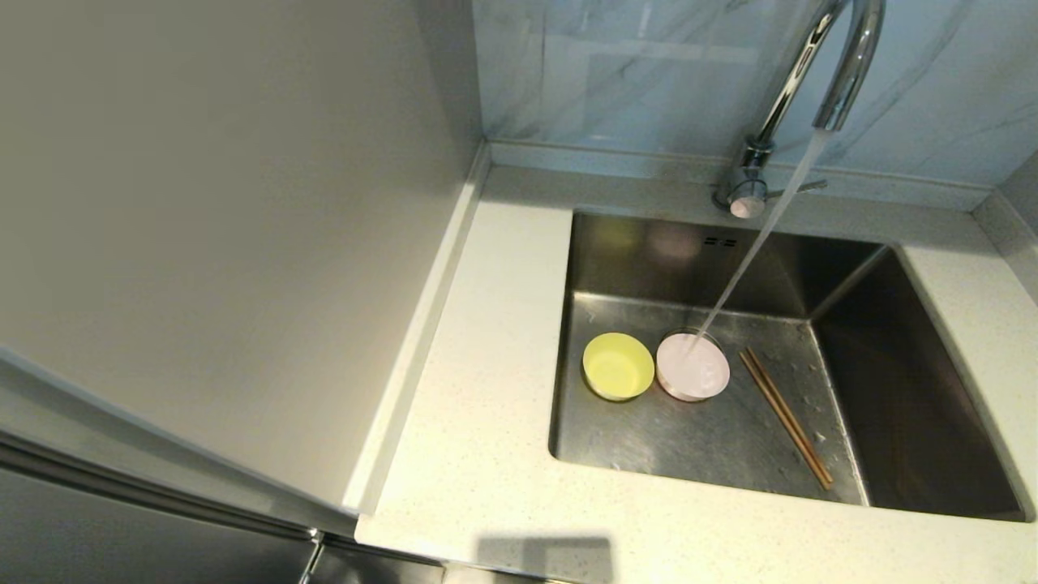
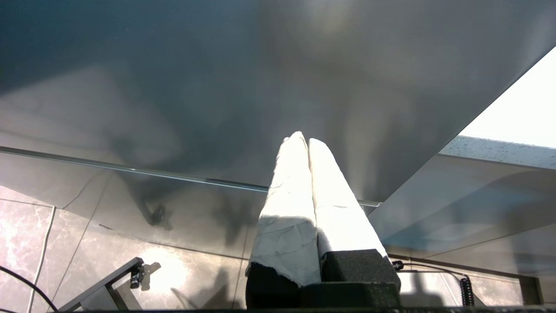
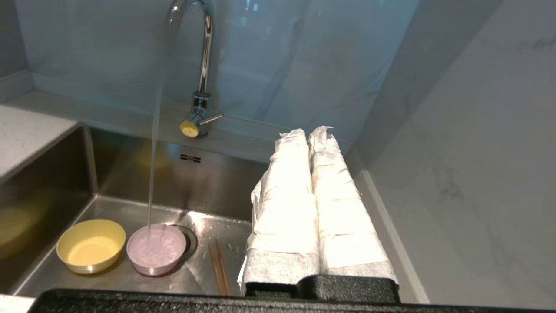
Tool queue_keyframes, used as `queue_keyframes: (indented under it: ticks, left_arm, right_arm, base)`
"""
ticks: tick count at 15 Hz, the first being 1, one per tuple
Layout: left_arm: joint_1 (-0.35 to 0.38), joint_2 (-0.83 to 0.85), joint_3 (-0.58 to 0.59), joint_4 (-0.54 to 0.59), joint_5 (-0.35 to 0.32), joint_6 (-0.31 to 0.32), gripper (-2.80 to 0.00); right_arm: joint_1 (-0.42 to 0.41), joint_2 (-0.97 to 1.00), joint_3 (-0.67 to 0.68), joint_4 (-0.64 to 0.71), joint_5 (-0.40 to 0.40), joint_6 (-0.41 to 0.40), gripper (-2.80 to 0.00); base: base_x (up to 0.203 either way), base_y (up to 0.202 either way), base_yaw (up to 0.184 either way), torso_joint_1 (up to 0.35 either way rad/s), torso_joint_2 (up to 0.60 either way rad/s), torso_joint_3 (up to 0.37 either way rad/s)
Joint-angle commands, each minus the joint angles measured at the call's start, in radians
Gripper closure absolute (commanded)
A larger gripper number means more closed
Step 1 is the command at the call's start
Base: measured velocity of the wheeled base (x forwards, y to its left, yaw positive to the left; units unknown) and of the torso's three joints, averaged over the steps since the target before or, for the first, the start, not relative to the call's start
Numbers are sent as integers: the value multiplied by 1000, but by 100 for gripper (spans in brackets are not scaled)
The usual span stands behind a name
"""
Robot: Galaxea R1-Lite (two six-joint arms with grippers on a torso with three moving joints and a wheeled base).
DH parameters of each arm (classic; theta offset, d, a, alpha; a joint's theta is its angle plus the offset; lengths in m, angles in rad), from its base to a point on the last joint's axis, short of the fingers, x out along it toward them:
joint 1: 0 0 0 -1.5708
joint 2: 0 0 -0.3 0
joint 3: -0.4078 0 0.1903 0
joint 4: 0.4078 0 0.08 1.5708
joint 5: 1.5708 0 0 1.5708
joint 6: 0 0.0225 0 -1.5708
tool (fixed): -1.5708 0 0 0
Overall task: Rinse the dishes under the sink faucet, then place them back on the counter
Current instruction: Wait for the water to rinse the bowl
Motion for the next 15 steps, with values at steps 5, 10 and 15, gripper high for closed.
queue_keyframes:
  ticks: [5,10,15]
  left_arm:
    - [0,-3,0,0,0,-1,0]
    - [0,-3,0,0,0,-1,0]
    - [0,-3,0,0,0,-1,0]
  right_arm:
    - [0,-17,219,-15,34,107,0]
    - [0,-16,292,225,129,173,0]
    - [0,-16,279,340,163,222,0]
  base:
    - [0,0,0,0,0,0]
    - [0,0,0,0,0,0]
    - [0,0,0,0,0,0]
